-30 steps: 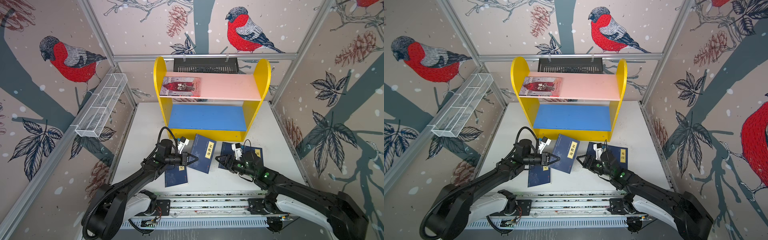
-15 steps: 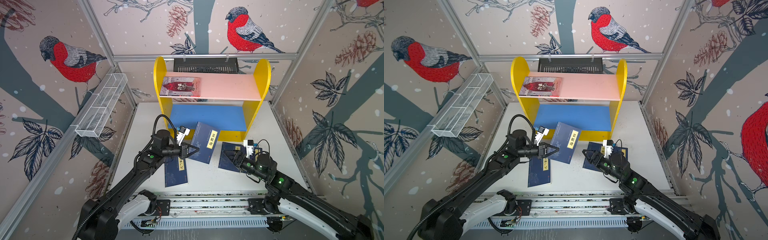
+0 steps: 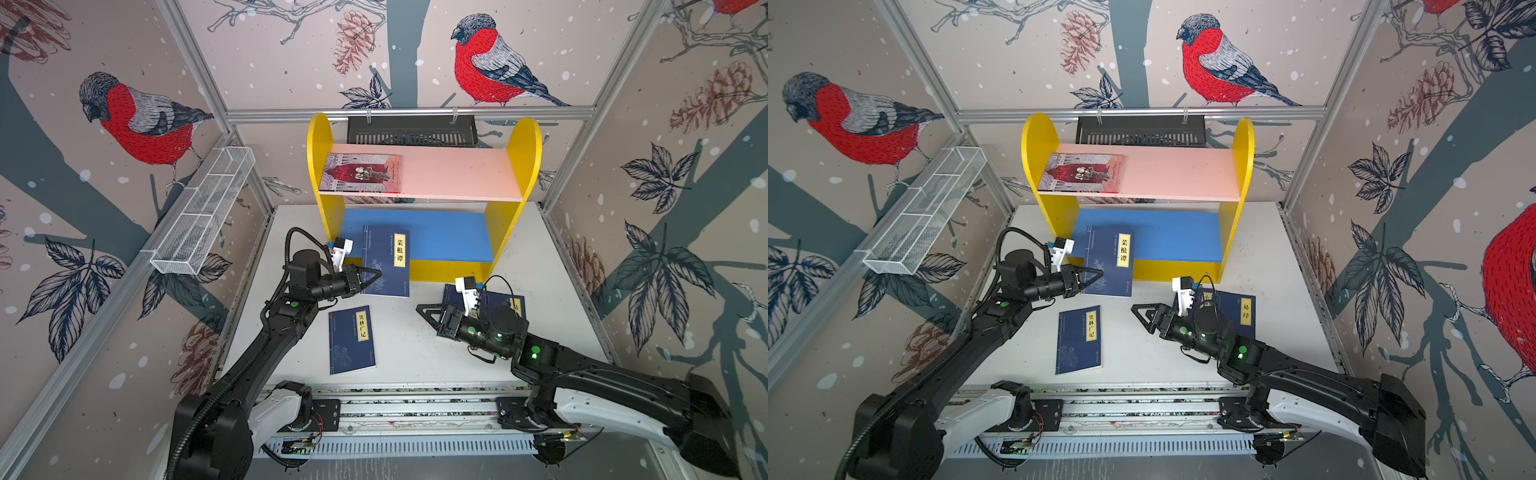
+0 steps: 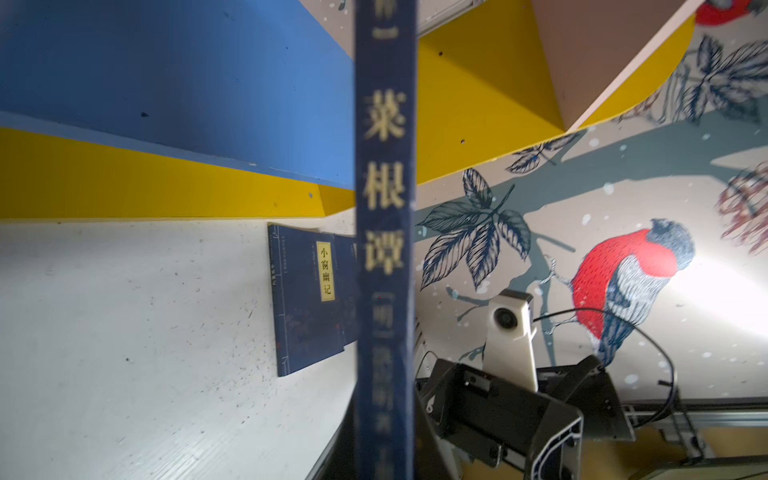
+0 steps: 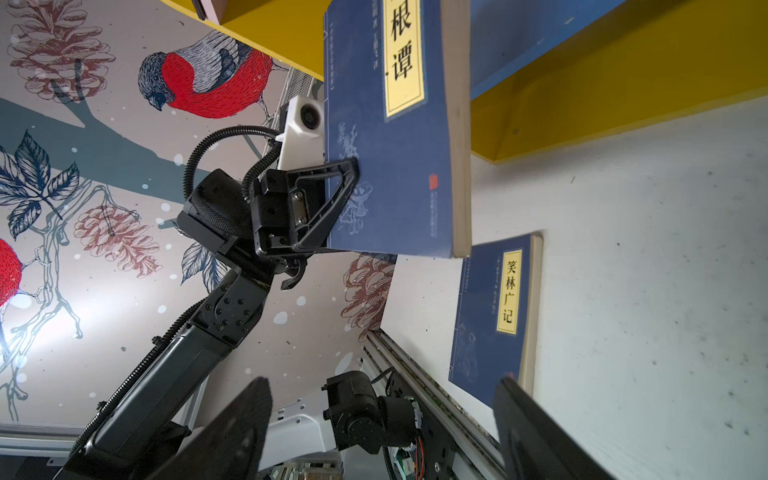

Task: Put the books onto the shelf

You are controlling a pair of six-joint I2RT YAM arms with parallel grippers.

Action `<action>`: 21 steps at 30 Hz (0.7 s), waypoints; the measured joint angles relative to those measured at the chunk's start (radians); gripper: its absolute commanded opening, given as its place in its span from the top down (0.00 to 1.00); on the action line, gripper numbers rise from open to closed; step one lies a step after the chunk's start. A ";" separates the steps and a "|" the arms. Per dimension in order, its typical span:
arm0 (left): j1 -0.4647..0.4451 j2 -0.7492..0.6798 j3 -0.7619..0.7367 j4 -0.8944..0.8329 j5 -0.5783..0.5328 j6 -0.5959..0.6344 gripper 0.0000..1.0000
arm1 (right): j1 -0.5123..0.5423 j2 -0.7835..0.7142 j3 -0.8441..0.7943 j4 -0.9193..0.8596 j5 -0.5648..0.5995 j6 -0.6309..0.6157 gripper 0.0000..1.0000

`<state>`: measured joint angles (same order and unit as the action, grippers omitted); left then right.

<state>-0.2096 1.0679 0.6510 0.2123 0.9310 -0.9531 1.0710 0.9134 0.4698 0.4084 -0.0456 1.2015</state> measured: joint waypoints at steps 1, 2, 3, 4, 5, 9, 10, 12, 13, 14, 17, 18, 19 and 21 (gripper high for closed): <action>0.012 -0.002 -0.018 0.042 0.010 -0.047 1.00 | 0.005 0.029 0.005 0.028 0.002 0.000 0.14; 0.021 -0.006 -0.033 0.076 0.013 -0.084 1.00 | 0.009 0.059 0.011 0.054 0.004 0.000 0.14; 0.030 -0.014 -0.046 0.102 0.017 -0.120 1.00 | 0.013 0.092 0.018 0.079 0.008 0.000 0.14; 0.034 -0.022 -0.053 0.123 0.022 -0.151 1.00 | 0.017 0.129 0.029 0.105 0.015 0.000 0.14; 0.035 -0.030 -0.057 0.143 0.027 -0.170 1.00 | 0.019 0.158 0.040 0.124 0.016 0.000 0.14; 0.040 -0.066 -0.067 0.199 0.042 -0.218 1.00 | 0.027 0.264 0.082 0.227 0.022 0.000 0.14; 0.040 -0.072 -0.069 0.210 0.042 -0.229 1.00 | 0.027 0.287 0.087 0.257 0.023 0.000 0.14; 0.040 -0.078 -0.078 0.233 0.043 -0.252 1.00 | 0.027 0.320 0.092 0.306 0.030 0.000 0.14; 0.040 -0.080 -0.085 0.248 0.045 -0.265 1.00 | 0.027 0.334 0.093 0.335 0.037 0.000 0.14; 0.040 -0.084 -0.090 0.256 0.044 -0.277 1.00 | 0.027 0.349 0.094 0.364 0.042 0.000 0.14; 0.040 -0.098 -0.110 0.277 0.045 -0.306 1.00 | 0.025 0.390 0.103 0.420 0.056 0.004 0.14; 0.040 -0.105 -0.118 0.284 0.045 -0.317 1.00 | 0.022 0.404 0.110 0.434 0.064 0.004 0.15; 0.040 -0.111 -0.127 0.294 0.044 -0.328 1.00 | 0.021 0.418 0.120 0.447 0.072 0.004 0.16; 0.040 -0.119 -0.146 0.322 0.044 -0.349 1.00 | 0.021 0.447 0.137 0.480 0.079 0.004 0.19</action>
<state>-0.1692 0.9485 0.5049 0.5343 0.9752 -1.3025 1.0916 1.3605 0.6067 0.8886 0.0338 1.2057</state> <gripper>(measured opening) 0.125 0.837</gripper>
